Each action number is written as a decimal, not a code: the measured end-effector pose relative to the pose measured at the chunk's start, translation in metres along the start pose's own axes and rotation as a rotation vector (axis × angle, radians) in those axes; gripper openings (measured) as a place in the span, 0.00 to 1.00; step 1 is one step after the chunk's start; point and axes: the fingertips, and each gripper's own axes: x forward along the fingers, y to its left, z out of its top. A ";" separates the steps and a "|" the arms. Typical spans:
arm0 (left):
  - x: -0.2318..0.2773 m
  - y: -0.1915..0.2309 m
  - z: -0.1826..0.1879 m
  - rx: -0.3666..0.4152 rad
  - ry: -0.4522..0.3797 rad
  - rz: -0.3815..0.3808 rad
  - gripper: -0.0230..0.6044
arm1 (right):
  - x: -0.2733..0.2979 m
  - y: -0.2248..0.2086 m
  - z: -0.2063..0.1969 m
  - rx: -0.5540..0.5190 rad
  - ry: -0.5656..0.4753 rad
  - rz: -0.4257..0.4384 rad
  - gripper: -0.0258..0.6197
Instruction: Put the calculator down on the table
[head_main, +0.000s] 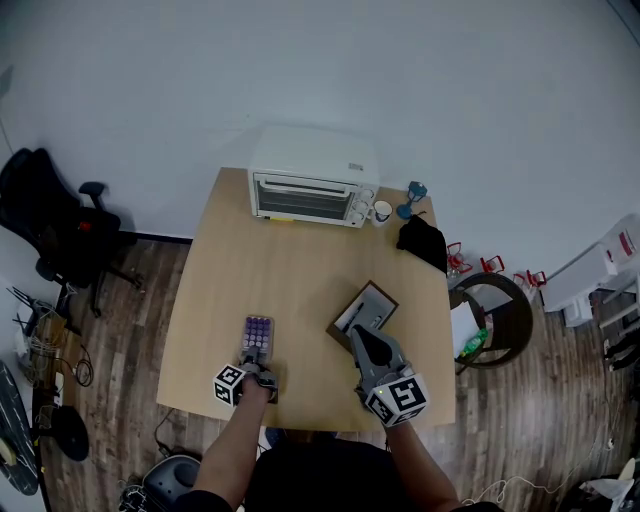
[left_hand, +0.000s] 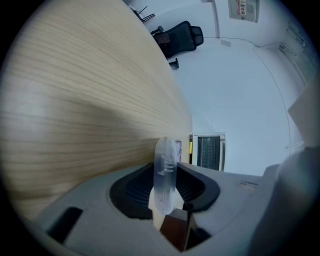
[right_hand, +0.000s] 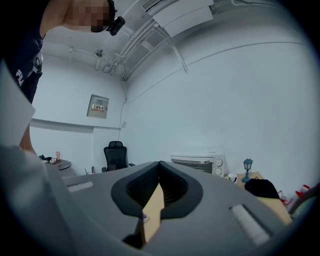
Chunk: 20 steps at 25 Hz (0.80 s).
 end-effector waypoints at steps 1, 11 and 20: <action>0.000 0.001 0.000 -0.007 -0.003 0.016 0.21 | 0.001 0.000 0.000 0.002 0.001 0.001 0.05; -0.005 0.009 -0.001 0.003 0.005 0.131 0.36 | 0.004 0.003 0.004 0.023 -0.015 0.019 0.05; -0.003 -0.004 0.000 -0.058 0.003 0.129 0.63 | 0.009 0.005 0.001 0.035 -0.014 0.028 0.05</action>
